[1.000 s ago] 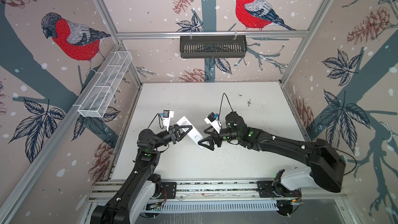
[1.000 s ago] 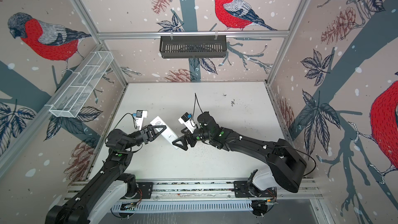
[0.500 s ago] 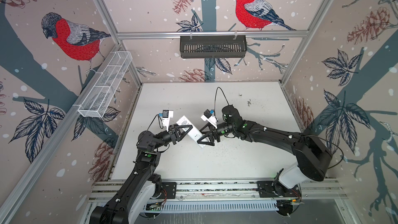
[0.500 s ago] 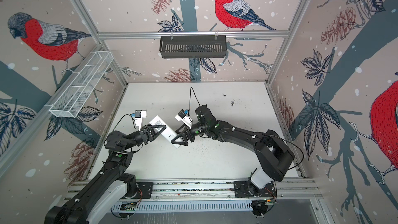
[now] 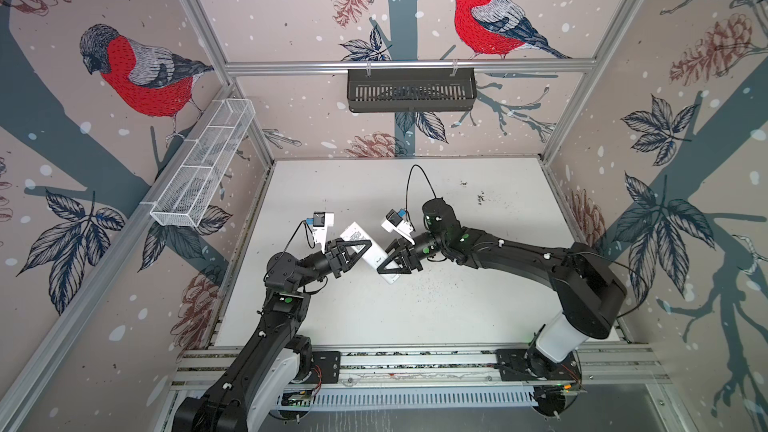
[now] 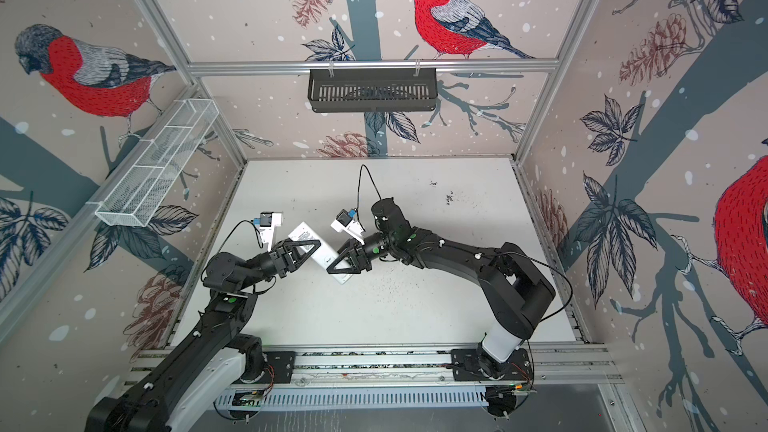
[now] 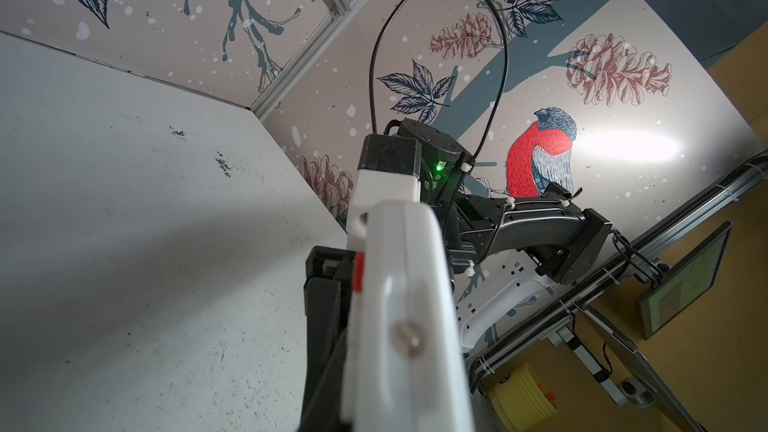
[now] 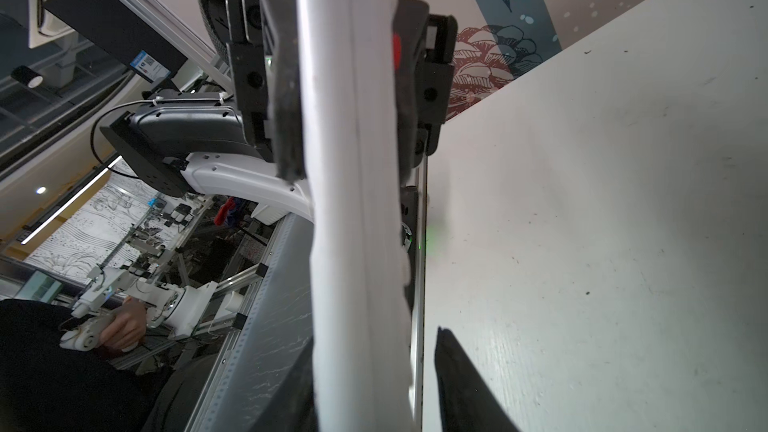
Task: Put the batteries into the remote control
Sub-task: 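Grasp the remote with the right gripper while the left gripper holds it, then open the left gripper and withdraw it while the right gripper holds the remote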
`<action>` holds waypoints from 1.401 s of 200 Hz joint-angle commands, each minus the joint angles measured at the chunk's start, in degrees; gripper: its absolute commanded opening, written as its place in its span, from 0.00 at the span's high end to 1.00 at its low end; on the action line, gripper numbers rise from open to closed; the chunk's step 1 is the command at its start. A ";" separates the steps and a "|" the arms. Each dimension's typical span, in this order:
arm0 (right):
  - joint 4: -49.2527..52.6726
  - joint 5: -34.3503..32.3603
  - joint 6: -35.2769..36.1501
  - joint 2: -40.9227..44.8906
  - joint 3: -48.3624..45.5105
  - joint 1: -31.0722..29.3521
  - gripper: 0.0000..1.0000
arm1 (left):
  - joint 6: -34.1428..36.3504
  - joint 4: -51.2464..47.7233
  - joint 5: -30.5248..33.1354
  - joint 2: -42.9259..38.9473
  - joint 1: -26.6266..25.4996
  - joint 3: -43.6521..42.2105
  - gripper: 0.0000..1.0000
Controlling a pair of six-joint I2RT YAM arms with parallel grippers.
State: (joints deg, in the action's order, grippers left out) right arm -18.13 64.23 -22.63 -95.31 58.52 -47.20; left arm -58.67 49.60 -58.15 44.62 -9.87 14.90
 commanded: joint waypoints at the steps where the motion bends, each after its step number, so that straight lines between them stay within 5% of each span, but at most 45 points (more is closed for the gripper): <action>1: -4.28 -7.88 -5.36 -0.89 1.02 0.53 0.63 | -3.95 5.75 -8.64 -0.65 -0.81 0.22 1.00; 101: -3.77 -8.93 -9.55 -0.85 1.51 0.55 0.78 | -1.47 1.61 -7.77 -1.45 -0.85 0.75 1.00; 132: -3.41 -9.25 -9.22 -0.08 1.51 0.55 0.78 | 0.20 -1.32 -7.24 -1.61 -0.81 1.31 0.82; 166: -2.88 -9.36 -8.59 0.30 1.42 0.53 0.79 | 1.86 -4.50 -6.47 -2.13 -0.83 1.87 0.36; 189: -2.96 -9.62 -8.51 0.58 0.90 0.55 0.79 | 4.35 -8.67 -5.63 -2.64 -0.86 2.63 0.16; 215: -2.42 -10.67 -7.86 1.59 -0.02 0.77 0.79 | 6.63 -12.60 -4.57 -3.05 -0.85 3.45 0.03; 280: 10.15 -18.81 -0.41 8.19 -3.62 5.36 0.80 | 15.10 -26.33 0.57 0.31 -0.85 6.71 0.03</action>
State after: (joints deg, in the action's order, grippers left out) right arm -14.44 51.86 -27.77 -89.67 56.05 -43.44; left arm -48.16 28.64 -59.46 43.55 -10.68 20.56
